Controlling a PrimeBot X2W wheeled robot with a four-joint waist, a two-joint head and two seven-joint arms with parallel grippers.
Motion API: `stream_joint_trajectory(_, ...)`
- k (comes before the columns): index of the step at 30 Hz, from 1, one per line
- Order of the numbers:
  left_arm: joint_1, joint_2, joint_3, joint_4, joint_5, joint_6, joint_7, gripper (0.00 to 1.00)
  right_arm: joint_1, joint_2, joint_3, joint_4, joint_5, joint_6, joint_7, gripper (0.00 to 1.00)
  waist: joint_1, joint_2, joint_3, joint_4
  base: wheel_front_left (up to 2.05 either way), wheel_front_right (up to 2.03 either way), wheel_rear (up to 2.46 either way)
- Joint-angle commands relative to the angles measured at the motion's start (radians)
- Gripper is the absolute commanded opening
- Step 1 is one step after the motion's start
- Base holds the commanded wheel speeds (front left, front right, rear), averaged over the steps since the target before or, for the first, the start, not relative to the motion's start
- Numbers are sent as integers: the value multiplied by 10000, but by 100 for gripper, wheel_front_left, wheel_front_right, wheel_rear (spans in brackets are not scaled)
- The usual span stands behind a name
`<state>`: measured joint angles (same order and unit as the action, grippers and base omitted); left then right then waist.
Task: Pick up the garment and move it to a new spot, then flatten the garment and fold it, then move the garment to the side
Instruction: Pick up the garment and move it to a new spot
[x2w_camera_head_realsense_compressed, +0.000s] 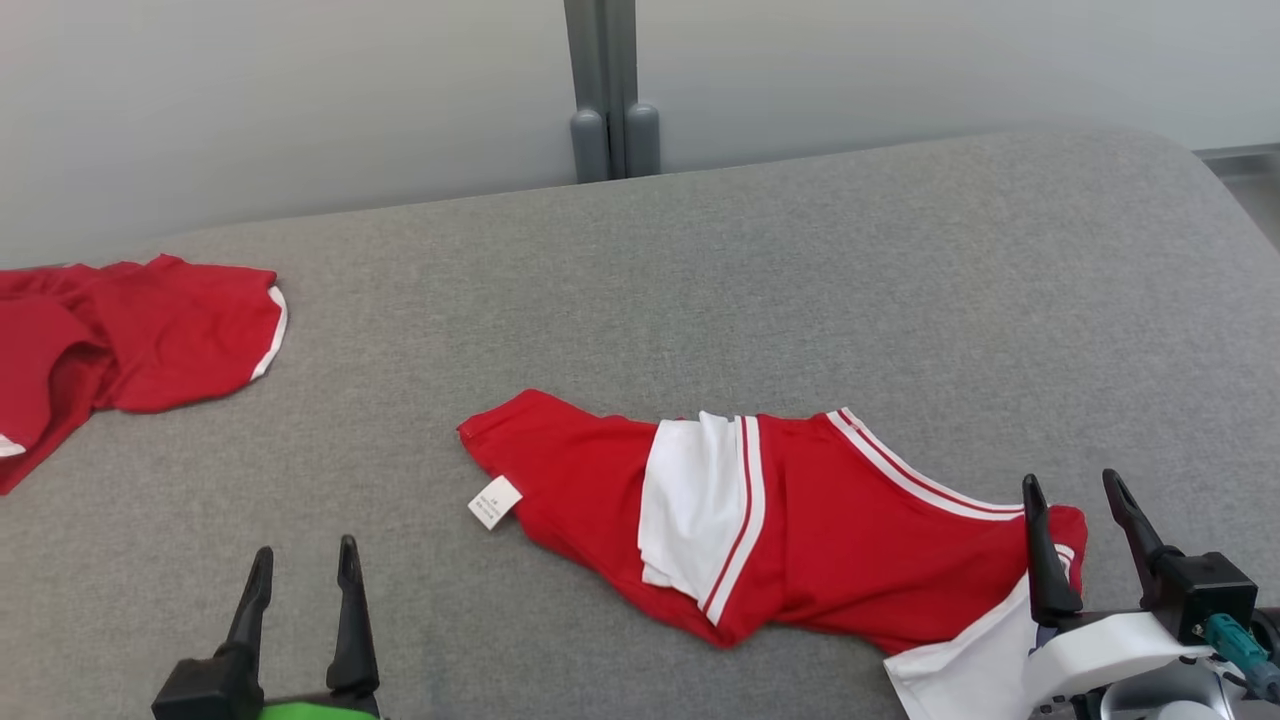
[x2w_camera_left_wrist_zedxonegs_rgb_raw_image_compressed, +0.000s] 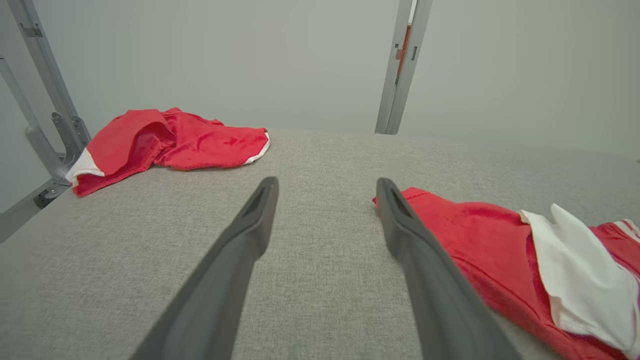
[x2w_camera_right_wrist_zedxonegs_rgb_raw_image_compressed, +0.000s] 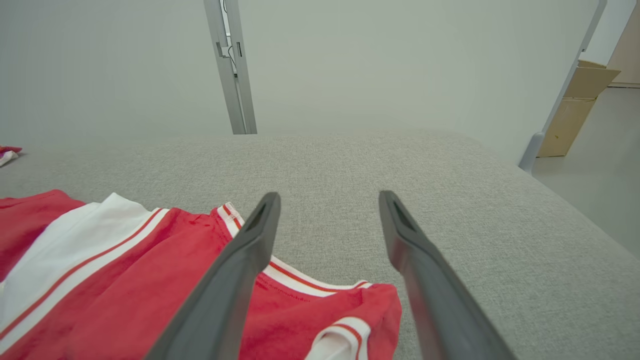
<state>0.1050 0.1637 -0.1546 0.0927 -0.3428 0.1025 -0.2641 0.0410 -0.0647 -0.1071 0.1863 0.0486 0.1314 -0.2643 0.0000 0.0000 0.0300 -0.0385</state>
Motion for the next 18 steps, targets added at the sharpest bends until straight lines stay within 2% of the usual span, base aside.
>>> stream_joint_trajectory(1,283,-129,250,-21,279,-235,-3,100,159,-16,-16,37,-75,-14,-2,100,0,0,-159,175,0,0,0)
stream_joint_trajectory(7,1046,-711,1328,110,1082,-1247,-3,100,56,-1,49,144,-109,-14,-2,100,0,0,-342,255,0,0,0)
stream_joint_trajectory(9,1220,-834,1574,142,1284,-1457,-3,100,18,5,103,181,-91,-14,-2,100,0,0,-385,269,0,0,0)
stream_joint_trajectory(18,1388,-1103,1989,146,1663,-1908,-4,100,80,37,190,220,-5,-14,-2,100,0,0,-391,427,0,0,0)
